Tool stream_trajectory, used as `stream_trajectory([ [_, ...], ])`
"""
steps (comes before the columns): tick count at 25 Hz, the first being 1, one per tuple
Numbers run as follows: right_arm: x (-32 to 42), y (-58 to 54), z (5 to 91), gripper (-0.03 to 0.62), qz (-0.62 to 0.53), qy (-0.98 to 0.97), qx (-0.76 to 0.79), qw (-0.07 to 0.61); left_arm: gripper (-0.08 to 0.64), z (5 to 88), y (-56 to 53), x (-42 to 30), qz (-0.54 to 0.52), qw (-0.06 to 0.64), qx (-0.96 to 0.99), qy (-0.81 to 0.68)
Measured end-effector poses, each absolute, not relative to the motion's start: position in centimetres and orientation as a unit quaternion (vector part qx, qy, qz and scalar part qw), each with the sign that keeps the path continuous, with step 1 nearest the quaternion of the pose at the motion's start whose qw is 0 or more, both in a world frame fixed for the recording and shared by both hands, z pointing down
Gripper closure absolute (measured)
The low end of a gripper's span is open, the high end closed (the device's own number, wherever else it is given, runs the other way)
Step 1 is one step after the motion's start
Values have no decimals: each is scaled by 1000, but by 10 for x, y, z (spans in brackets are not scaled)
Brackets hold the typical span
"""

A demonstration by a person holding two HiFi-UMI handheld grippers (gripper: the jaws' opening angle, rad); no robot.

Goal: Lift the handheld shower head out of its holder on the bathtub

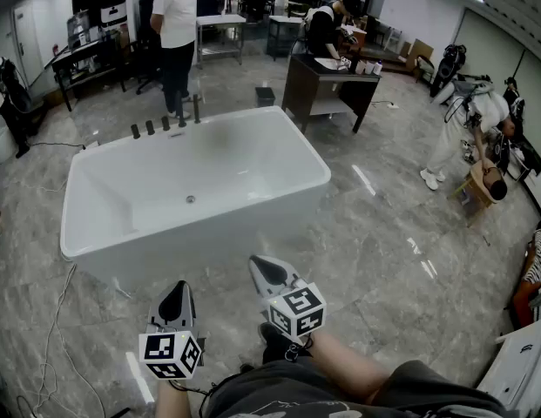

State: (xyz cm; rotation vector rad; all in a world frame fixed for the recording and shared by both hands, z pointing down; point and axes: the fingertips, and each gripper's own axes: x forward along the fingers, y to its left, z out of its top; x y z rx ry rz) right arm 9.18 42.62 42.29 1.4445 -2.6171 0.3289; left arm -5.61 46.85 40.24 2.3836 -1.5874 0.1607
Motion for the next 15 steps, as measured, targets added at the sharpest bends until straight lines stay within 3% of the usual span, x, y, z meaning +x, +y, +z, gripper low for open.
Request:
stream_trajectory([
  [15, 89, 448, 420, 566, 93, -867, 486, 63, 543, 415, 487, -67, 65, 146, 821, -548],
])
